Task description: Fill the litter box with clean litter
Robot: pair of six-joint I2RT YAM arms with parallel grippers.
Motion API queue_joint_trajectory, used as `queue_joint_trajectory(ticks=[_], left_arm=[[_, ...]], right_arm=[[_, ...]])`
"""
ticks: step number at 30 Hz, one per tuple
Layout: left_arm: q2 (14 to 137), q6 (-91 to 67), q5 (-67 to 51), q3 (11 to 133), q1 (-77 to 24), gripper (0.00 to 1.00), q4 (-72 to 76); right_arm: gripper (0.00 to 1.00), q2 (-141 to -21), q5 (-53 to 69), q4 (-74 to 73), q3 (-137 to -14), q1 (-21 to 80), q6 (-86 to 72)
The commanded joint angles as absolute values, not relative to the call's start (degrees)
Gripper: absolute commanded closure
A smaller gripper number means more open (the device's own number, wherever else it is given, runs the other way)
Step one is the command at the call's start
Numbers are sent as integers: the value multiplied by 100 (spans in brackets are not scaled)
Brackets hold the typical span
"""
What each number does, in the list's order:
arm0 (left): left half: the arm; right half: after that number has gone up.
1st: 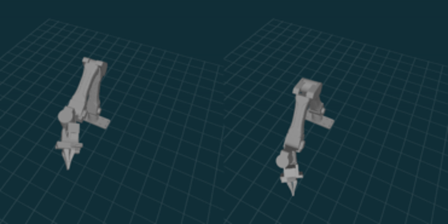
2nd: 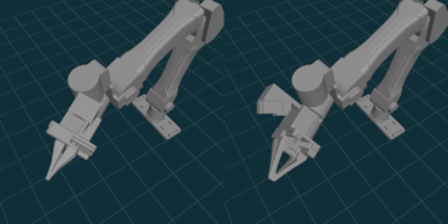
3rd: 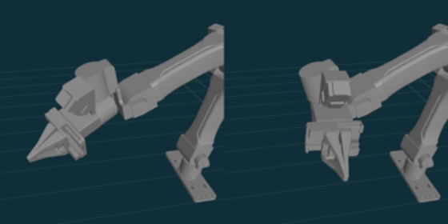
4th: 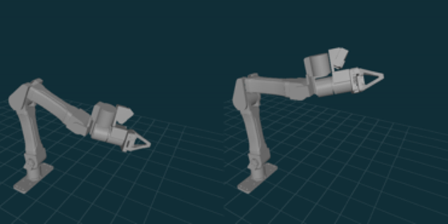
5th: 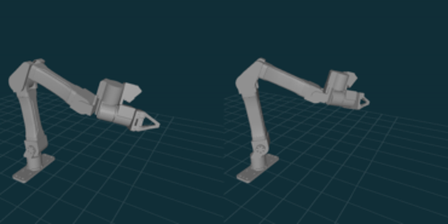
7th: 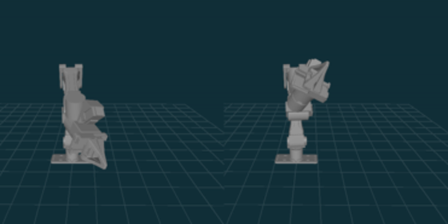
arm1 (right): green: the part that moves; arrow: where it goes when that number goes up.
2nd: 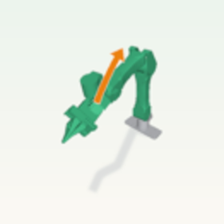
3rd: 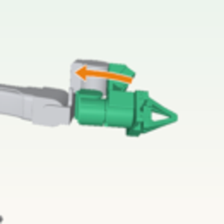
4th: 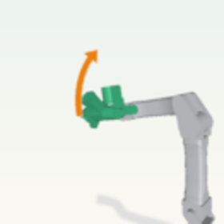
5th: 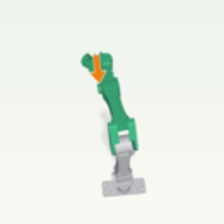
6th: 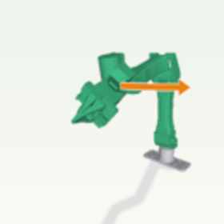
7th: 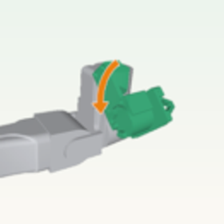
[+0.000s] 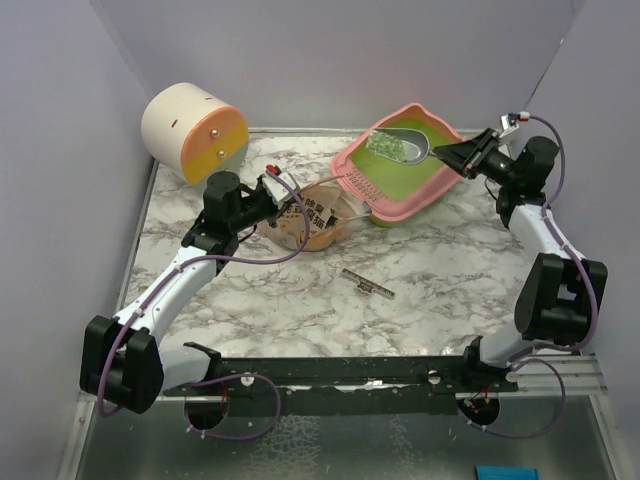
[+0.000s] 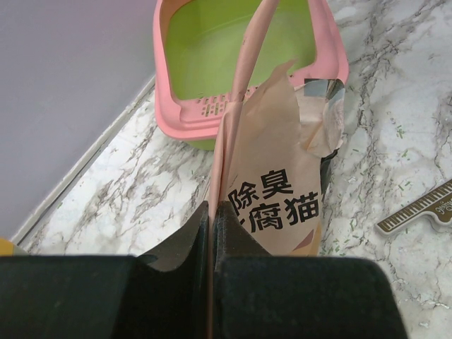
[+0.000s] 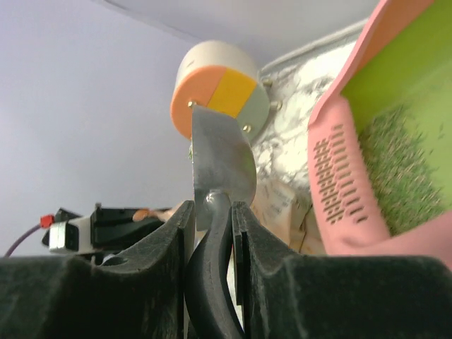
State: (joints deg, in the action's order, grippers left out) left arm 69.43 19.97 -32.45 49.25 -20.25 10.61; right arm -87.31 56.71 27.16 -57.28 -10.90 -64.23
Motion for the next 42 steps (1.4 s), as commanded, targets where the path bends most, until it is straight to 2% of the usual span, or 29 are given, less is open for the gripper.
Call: queue_joint_trajectory(ticks=[1, 7, 15, 25, 34, 42], left_arm=[[6882, 1931, -3212, 4975, -2016, 98, 1187], [6945, 1890, -3290, 4993, -2020, 98, 1205], [7021, 1856, -3383, 5023, -2020, 98, 1181], [7046, 1847, -3426, 5027, -2014, 98, 1175], [7064, 1848, -3467, 5032, -2017, 98, 1137], [7084, 1839, -3502, 5038, -2018, 98, 1125]], right_arm=[[99, -9056, 4969, 1617, -6805, -1125, -5456], [99, -9233, 3949, 186, -7877, -1117, -3986], [99, -8972, 2539, -615, -8327, -1001, -2540], [99, -8679, 1074, -989, -8611, -393, -1300], [99, -8633, -786, -1206, -8895, 573, -115], [99, -8604, -2675, -734, -8666, 1633, 1239]])
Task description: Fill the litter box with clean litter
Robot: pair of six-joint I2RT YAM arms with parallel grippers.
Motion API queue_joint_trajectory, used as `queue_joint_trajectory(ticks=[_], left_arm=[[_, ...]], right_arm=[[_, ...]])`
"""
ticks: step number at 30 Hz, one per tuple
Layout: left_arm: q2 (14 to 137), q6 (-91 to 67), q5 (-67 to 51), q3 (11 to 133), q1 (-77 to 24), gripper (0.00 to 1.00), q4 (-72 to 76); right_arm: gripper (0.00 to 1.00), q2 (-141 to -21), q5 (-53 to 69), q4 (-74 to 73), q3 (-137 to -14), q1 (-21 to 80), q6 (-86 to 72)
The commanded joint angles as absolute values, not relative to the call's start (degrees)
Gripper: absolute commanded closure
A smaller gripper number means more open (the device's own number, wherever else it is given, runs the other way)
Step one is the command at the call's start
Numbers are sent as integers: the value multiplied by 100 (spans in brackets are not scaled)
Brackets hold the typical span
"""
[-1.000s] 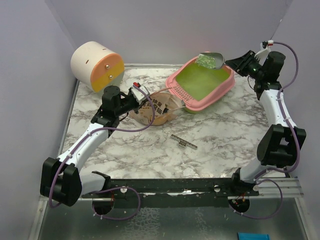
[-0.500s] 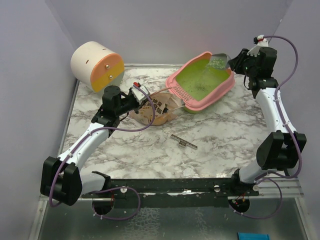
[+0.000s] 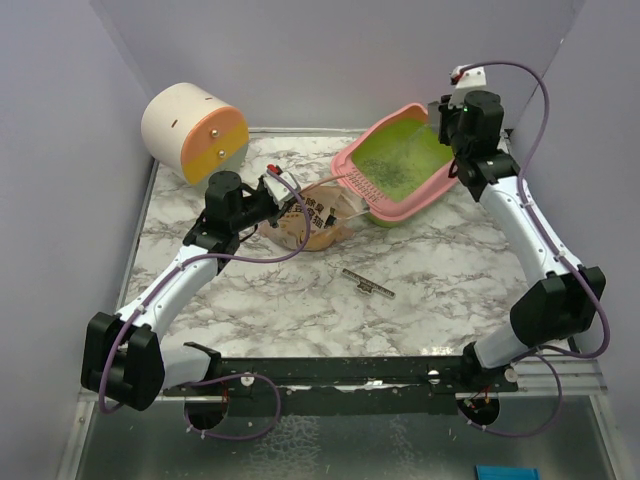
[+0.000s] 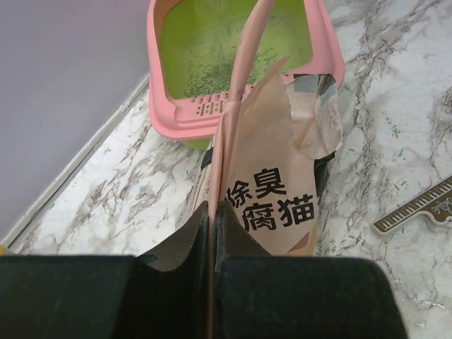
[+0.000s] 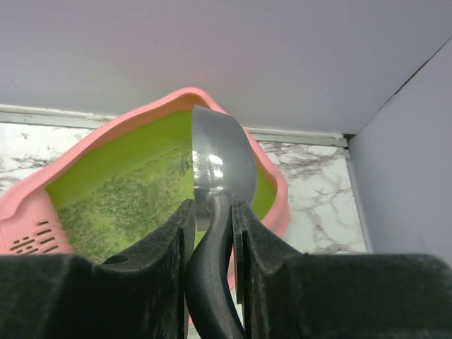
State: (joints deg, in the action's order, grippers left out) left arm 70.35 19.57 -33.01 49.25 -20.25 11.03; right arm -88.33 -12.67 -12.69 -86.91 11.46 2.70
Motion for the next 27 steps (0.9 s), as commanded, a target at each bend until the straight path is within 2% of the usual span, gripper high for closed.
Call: queue_joint_trajectory(ticks=[1, 7, 10, 14, 19, 27], left_arm=[[7084, 1837, -3513, 5040, -2020, 98, 1121], [7067, 1854, -3490, 5037, -2013, 98, 1105], [7066, 1866, -3489, 5052, -2016, 99, 1083], [7050, 1819, -3455, 5086, -2016, 100, 1059], [6990, 1758, -3439, 5090, -2014, 100, 1089], [6923, 1694, -3396, 5089, -2018, 100, 1154]], right_arm=[[99, -8604, -2748, -724, -8654, 1703, 1292], [99, -8388, -2325, -1543, -9012, 1846, 762], [99, -8353, -1601, -2477, -9519, 1846, 190], [99, -8279, -45, -3419, -9849, 1846, -520], [99, -8063, 1494, -3678, -9491, 1846, -990], [99, -7851, 2229, -3782, -8848, 1975, -1085]])
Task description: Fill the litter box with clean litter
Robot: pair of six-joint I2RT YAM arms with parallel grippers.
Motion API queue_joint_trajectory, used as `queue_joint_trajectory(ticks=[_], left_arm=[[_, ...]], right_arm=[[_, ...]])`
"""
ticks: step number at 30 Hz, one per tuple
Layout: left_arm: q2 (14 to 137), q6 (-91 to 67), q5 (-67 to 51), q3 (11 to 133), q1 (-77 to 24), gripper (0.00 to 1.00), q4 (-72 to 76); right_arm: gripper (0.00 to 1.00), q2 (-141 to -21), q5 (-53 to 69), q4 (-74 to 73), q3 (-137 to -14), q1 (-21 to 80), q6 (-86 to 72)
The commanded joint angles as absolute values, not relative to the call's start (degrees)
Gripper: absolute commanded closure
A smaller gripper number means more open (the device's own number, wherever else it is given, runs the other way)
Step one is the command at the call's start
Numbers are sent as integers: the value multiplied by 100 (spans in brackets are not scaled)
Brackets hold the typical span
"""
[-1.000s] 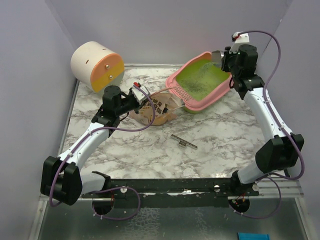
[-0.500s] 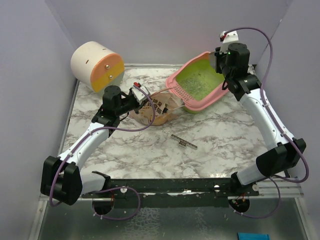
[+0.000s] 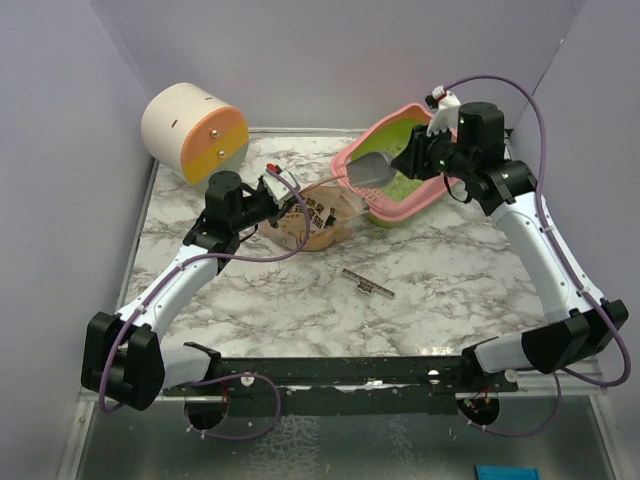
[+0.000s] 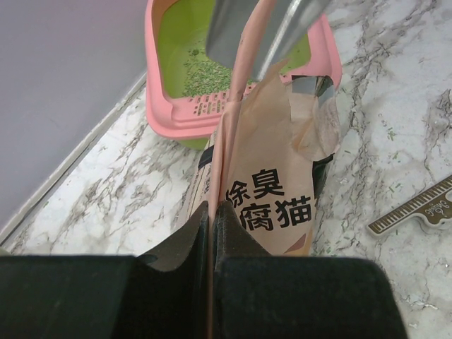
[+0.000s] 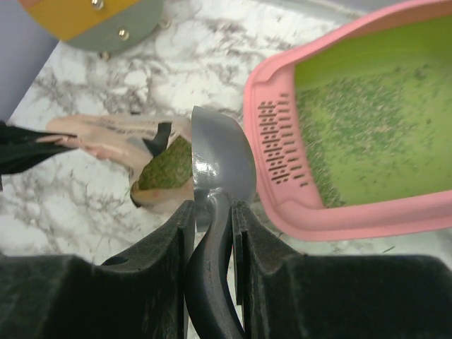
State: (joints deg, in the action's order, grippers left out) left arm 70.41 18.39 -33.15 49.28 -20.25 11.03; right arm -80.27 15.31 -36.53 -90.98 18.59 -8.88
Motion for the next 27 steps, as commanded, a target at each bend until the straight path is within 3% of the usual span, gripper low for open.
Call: queue_joint_trajectory(ticks=[1, 11, 27], left_arm=[[6913, 1696, -3386, 5086, -2018, 100, 1168], [6926, 1656, -3440, 5093, -2019, 100, 1161], [6636, 1873, -3842, 5002, -2017, 100, 1035]], right_arm=[[99, -7817, 2213, -3791, -8779, 2001, -1094], [99, -7815, 2119, -3771, -8507, 2524, -1148], [99, -9375, 1434, -3257, -8902, 2830, -1208]])
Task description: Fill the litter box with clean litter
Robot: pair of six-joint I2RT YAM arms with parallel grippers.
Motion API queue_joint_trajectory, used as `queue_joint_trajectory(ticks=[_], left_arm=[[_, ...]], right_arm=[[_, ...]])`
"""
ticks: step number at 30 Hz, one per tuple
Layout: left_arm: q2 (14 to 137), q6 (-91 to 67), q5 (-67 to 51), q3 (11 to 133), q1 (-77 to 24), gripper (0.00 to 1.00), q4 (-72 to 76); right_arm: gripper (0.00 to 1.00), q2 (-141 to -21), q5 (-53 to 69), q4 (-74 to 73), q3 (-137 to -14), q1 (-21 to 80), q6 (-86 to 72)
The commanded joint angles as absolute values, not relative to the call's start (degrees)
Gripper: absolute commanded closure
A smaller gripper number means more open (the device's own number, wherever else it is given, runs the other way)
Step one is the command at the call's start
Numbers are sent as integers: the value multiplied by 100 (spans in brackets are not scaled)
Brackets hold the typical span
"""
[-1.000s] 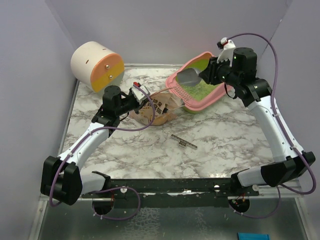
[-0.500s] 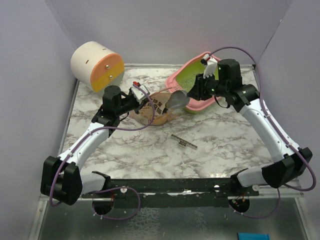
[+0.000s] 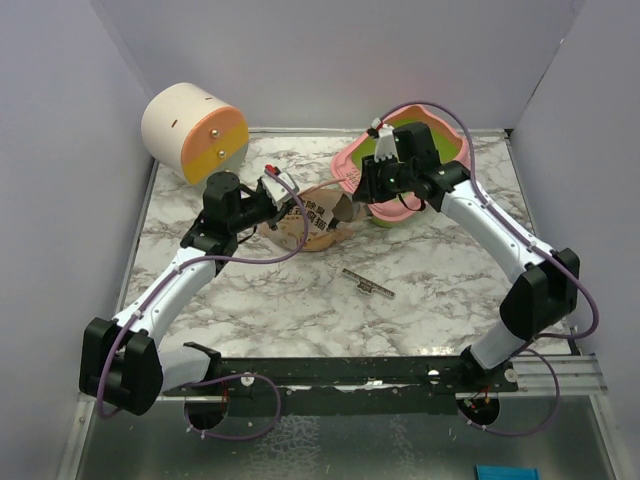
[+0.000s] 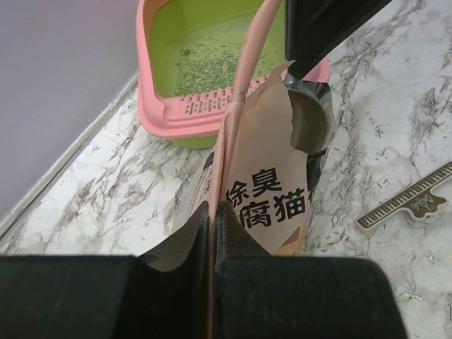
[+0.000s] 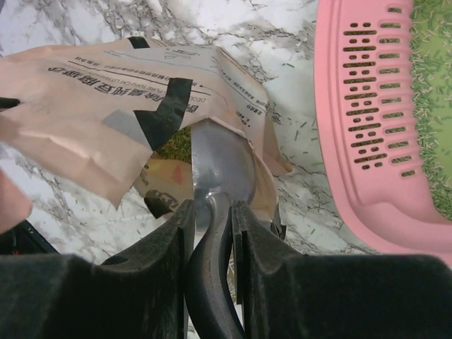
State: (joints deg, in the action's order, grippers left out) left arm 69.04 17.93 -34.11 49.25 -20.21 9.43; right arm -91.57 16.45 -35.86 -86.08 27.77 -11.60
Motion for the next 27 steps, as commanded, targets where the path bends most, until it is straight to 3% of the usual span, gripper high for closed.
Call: queue_joint_trajectory(ticks=[1, 17, 27], left_arm=[[6642, 1886, -3867, 5013, -2021, 100, 1017], [6769, 1886, -3850, 4992, -2014, 100, 1020], [6948, 1839, -3845, 4986, -2015, 100, 1056]], right_arm=[[99, -9483, 1436, -3253, -8930, 2836, -1211], [99, -10486, 1390, -2493, -8307, 3363, -1485], [99, -10805, 2165, -1442, -7653, 3379, -2157]])
